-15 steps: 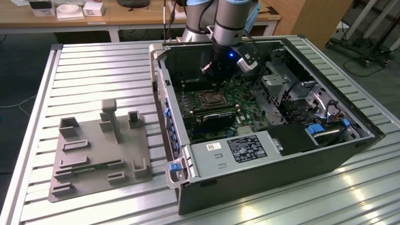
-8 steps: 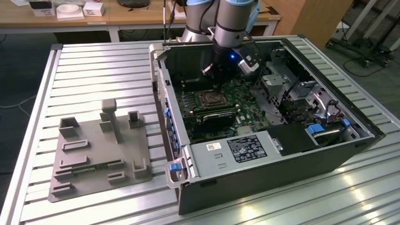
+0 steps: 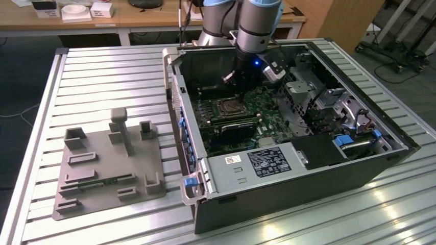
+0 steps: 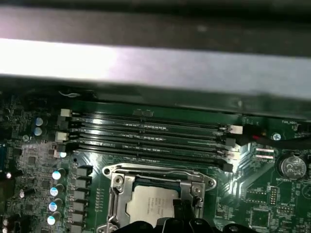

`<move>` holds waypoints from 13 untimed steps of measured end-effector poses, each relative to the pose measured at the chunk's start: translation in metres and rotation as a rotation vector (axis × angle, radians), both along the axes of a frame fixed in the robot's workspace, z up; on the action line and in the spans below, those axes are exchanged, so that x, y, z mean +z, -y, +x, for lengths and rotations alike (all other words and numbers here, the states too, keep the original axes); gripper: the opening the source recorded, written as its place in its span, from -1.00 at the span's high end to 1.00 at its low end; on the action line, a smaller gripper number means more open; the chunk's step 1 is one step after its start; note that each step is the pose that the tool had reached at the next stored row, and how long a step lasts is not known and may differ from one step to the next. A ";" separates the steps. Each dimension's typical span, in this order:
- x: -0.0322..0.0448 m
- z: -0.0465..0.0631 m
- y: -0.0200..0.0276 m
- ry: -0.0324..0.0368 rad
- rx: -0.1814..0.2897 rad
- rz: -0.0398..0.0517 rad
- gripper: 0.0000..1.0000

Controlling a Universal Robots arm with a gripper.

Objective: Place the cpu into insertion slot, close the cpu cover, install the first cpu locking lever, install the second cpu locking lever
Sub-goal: 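Install the second cpu locking lever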

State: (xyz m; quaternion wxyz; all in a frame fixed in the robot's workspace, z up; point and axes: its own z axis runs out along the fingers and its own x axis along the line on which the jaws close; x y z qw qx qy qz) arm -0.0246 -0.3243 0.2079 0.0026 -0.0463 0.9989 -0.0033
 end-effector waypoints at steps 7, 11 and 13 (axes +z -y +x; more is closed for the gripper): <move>0.0144 0.001 0.0004 -0.0010 -0.007 -0.0107 0.80; 0.0157 0.001 0.0033 -0.0010 -0.026 -0.0129 0.80; 0.0157 0.001 0.0078 -0.0010 -0.027 -0.0130 0.80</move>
